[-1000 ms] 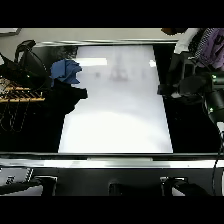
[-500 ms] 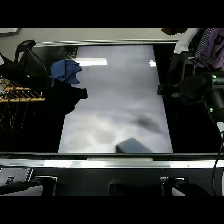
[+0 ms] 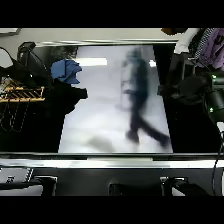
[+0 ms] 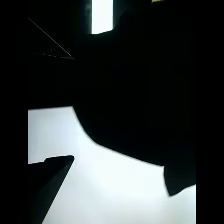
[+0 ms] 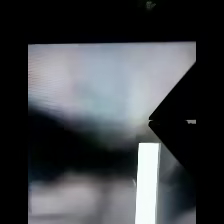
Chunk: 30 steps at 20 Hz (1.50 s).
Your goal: Fold the clothes and pants, and hang the long-sleeved shirts on hangers.
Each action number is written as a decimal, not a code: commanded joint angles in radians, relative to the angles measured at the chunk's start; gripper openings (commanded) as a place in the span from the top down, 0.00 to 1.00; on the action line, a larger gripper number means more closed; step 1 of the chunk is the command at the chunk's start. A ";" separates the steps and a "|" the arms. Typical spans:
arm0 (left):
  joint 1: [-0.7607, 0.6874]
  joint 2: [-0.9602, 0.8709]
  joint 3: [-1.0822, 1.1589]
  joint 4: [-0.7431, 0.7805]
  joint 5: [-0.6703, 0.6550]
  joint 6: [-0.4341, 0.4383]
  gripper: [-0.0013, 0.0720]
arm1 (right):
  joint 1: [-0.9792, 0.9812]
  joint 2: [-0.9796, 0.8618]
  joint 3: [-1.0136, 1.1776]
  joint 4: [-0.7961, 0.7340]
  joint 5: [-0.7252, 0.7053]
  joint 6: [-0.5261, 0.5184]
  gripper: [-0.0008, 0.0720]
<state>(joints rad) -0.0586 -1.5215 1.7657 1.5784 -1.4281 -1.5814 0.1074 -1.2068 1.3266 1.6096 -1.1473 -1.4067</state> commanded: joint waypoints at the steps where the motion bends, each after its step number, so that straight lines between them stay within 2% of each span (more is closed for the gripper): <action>1: 0.053 -0.117 0.000 0.074 0.182 -0.045 0.00 | 0.001 0.001 0.001 0.002 -0.027 0.000 0.95; 6: 0.076 -0.332 0.000 0.012 0.208 -0.042 0.00 | 0.001 0.001 0.001 0.002 -0.104 0.001 0.95; 11: 0.064 -0.418 0.000 -0.068 0.203 -0.042 0.03 | 0.001 0.001 0.001 0.002 -0.145 0.040 0.95; 12: 0.062 -0.419 0.001 -0.087 0.190 -0.042 0.16 | 0.001 0.001 0.001 0.004 -0.147 0.060 0.94; 13: 0.062 -0.414 0.001 -0.115 0.172 -0.039 0.57 | 0.001 0.001 0.001 0.010 -0.148 0.069 0.94; 14: 0.062 -0.409 0.004 -0.150 0.143 -0.006 0.94 | 0.001 0.001 0.001 0.015 -0.155 0.069 0.94; 16: 0.051 -0.398 0.009 -0.260 0.091 0.052 0.95 | 0.001 0.002 0.001 0.021 -0.191 0.069 0.92; 17: 0.039 -0.392 0.009 -0.319 0.066 0.072 0.96 | 0.001 0.002 0.001 0.020 -0.217 0.069 0.86; 21: -0.112 -0.381 0.009 -0.492 0.033 0.071 0.96 | 0.001 0.002 0.001 0.010 -0.348 0.034 0.86; 24: -0.301 -0.384 0.009 -0.502 0.048 0.031 0.96 | 0.001 0.002 0.001 -0.026 -0.443 0.019 0.86; 27: -0.485 -0.396 0.009 -0.501 0.087 0.010 0.96 | 0.001 0.002 0.001 -0.026 -0.531 -0.071 0.86; 30: -0.615 -0.417 0.009 -0.501 0.112 -0.001 0.96 | 0.001 0.002 0.001 -0.025 -0.556 -0.105 0.86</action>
<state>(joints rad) -0.5434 -1.9236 1.7737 1.0866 -1.3422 -1.5642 0.1074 -1.2053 1.3266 1.5898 -1.6444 -1.4651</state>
